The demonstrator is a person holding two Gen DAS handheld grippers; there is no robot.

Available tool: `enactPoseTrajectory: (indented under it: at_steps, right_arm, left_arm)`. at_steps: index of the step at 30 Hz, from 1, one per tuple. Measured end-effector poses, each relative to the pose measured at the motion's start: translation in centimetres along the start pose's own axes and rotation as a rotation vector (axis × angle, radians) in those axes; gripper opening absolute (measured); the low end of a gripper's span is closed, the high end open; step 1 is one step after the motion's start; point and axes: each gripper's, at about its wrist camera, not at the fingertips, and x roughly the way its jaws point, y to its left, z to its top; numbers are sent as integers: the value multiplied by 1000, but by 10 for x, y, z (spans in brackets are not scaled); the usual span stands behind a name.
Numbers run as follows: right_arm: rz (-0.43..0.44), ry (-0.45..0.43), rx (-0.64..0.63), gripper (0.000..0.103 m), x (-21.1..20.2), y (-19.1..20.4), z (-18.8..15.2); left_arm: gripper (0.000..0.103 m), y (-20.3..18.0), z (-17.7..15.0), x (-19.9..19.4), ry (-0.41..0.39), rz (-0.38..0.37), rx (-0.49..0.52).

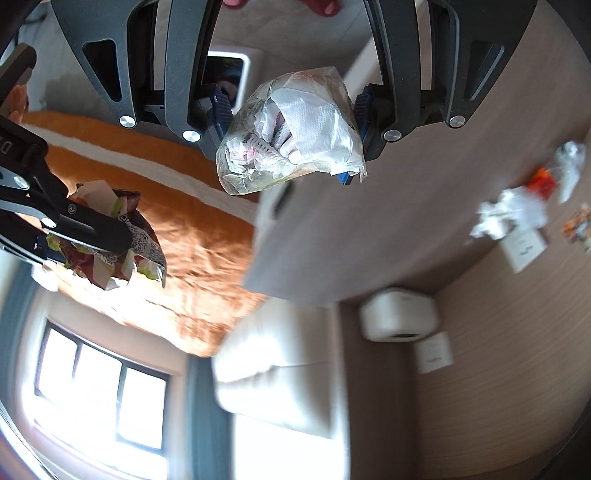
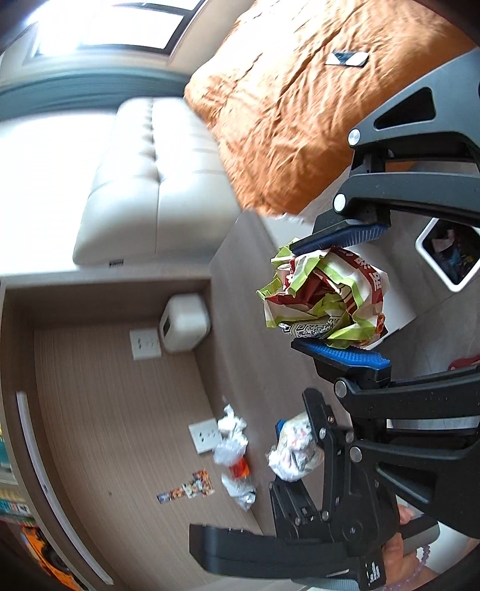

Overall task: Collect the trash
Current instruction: 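Carry the wrapper bag and snack bag over the white trash bin, then open both tools to drop the bags into the bin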

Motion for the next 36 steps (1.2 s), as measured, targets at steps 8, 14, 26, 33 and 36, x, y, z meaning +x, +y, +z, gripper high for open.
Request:
enactPoseTrajectory:
  at_steps: [8, 14, 26, 33, 36]
  right_arm:
    - [-77, 41, 79, 47, -13, -50, -42]
    - [-108, 81, 140, 47, -1, -82, -81]
    - [-43, 243, 177, 47, 99, -130, -209]
    - [3, 371, 185, 48, 185, -139, -310]
    - [10, 400, 193, 48, 219, -145, -349]
  left_arm:
    - [51, -73, -10, 47, 51, -145, 142]
    - [51, -112, -27, 96, 102, -242, 228]
    - [51, -169, -139, 238, 265, -441, 440]
    - [51, -176, -229, 336, 387, -528, 471]
    - [51, -178, -260, 373, 404, -541, 475]
